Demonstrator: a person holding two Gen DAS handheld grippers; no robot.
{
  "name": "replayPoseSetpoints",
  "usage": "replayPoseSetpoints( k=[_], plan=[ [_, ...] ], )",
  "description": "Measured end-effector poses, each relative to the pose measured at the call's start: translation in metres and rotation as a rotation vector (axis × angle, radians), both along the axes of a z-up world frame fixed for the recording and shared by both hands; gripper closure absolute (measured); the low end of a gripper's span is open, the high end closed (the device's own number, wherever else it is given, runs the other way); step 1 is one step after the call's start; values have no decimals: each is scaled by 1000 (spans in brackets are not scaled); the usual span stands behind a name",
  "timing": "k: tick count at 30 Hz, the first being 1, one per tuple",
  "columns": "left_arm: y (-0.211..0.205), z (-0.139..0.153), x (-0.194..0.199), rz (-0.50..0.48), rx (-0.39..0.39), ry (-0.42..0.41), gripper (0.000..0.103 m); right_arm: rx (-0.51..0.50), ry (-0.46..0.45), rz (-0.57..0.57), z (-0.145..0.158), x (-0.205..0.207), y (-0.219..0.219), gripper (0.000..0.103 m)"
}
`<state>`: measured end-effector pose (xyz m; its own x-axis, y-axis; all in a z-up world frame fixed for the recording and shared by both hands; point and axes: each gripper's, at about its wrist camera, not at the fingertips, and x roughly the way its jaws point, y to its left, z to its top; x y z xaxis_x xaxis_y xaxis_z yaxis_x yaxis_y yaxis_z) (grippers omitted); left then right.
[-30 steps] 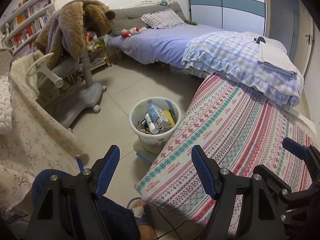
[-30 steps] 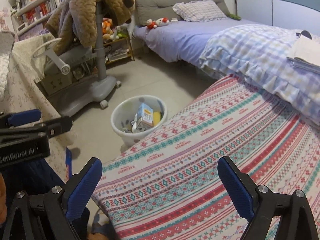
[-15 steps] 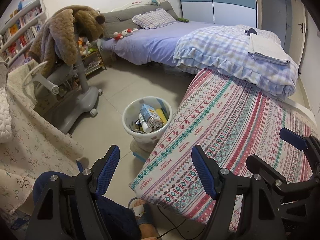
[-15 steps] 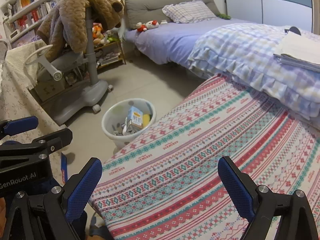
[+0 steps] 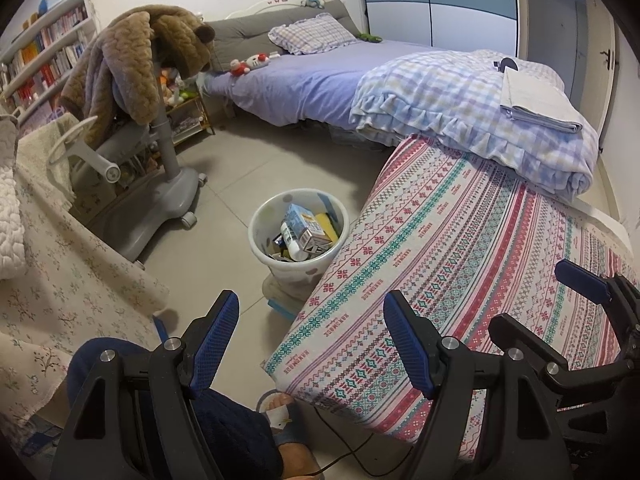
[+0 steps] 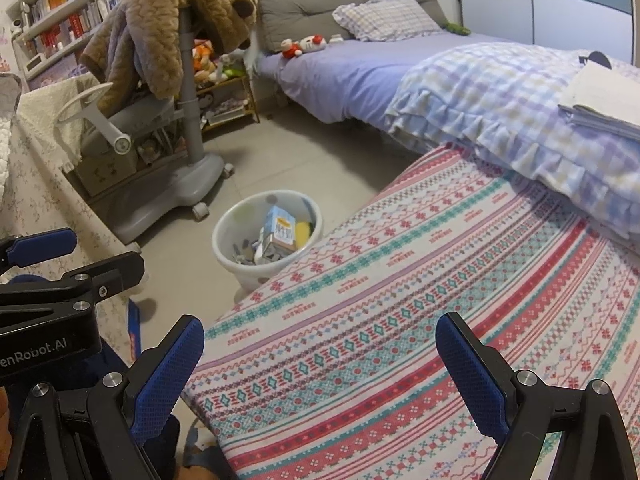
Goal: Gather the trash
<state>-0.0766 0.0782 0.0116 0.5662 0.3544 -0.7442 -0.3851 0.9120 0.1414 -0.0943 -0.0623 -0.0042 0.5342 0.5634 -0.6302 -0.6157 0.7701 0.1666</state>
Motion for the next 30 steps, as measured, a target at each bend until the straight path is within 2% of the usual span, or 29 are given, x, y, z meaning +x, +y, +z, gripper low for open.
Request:
replayPoseSetpoints(
  k=[30],
  plan=[
    [-4, -5, 2, 4, -4, 12, 25, 3, 19, 3, -4, 1, 1, 6]
  ],
)
